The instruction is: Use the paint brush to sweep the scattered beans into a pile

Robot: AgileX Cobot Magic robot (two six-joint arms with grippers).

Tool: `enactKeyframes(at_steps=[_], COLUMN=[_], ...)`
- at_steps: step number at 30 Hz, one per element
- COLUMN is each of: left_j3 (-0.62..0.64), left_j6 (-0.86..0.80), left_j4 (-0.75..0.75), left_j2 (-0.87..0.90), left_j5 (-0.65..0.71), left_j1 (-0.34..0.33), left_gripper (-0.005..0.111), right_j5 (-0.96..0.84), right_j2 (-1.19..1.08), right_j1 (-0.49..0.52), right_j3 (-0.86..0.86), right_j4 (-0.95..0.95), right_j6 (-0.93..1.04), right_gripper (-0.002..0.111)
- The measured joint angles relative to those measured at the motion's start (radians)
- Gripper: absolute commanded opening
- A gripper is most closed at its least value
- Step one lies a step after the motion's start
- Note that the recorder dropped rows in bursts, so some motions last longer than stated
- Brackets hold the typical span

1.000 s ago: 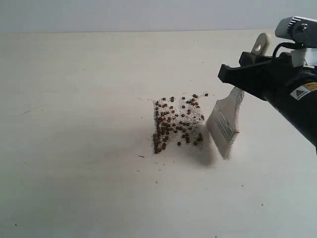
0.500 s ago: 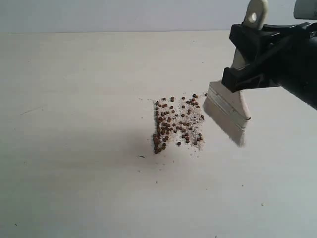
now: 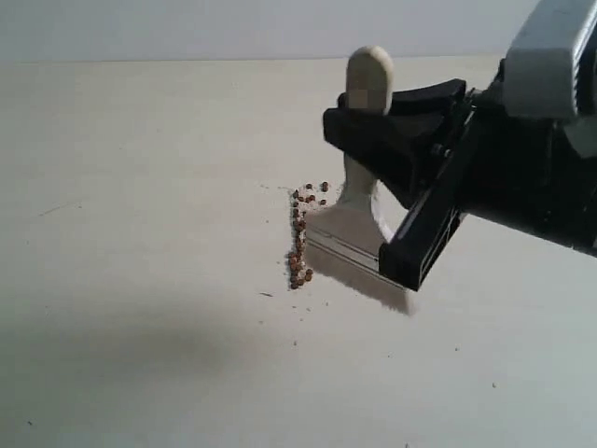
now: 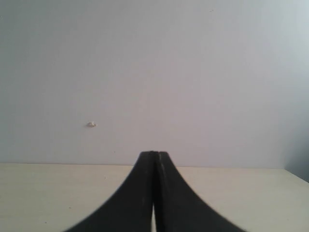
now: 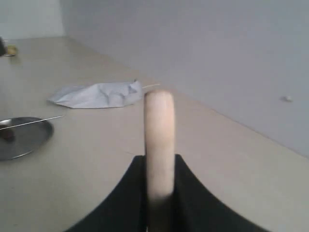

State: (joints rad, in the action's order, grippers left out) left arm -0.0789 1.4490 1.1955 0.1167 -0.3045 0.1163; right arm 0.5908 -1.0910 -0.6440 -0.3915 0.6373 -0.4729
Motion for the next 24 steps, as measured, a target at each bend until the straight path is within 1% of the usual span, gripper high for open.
enactKeyframes(at_steps=[4, 9, 11, 16, 18, 20, 24], left_j3=[0.0, 0.0, 0.0, 0.0, 0.0, 0.0, 0.0], left_j6=[0.0, 0.0, 0.0, 0.0, 0.0, 0.0, 0.0], left_j4=[0.0, 0.0, 0.0, 0.0, 0.0, 0.0, 0.0], left_j2=[0.0, 0.0, 0.0, 0.0, 0.0, 0.0, 0.0], left_j5=[0.0, 0.0, 0.0, 0.0, 0.0, 0.0, 0.0], left_j1=[0.0, 0.0, 0.0, 0.0, 0.0, 0.0, 0.0], left_gripper=[0.0, 0.0, 0.0, 0.0, 0.0, 0.0, 0.0], right_j5=[0.008, 0.041, 0.064, 0.151, 0.218, 0.283, 0.451], right_j2=[0.0, -0.031, -0.049, -0.093, -0.114, -0.135, -0.214], right_j1=[0.0, 0.008, 0.025, 0.119, 0.165, 0.211, 0.278], right_j3=[-0.069, -0.128, -0.142, -0.208, -0.231, -0.241, -0.244], right_j4=[0.286, 0.558, 0.664, 0.96, 1.007, 1.006, 0.908], right_j6=[-0.225, -0.433, -0.497, -0.739, -0.789, -0.79, -0.701], right_gripper=[0.0, 0.0, 0.0, 0.0, 0.0, 0.0, 0.0])
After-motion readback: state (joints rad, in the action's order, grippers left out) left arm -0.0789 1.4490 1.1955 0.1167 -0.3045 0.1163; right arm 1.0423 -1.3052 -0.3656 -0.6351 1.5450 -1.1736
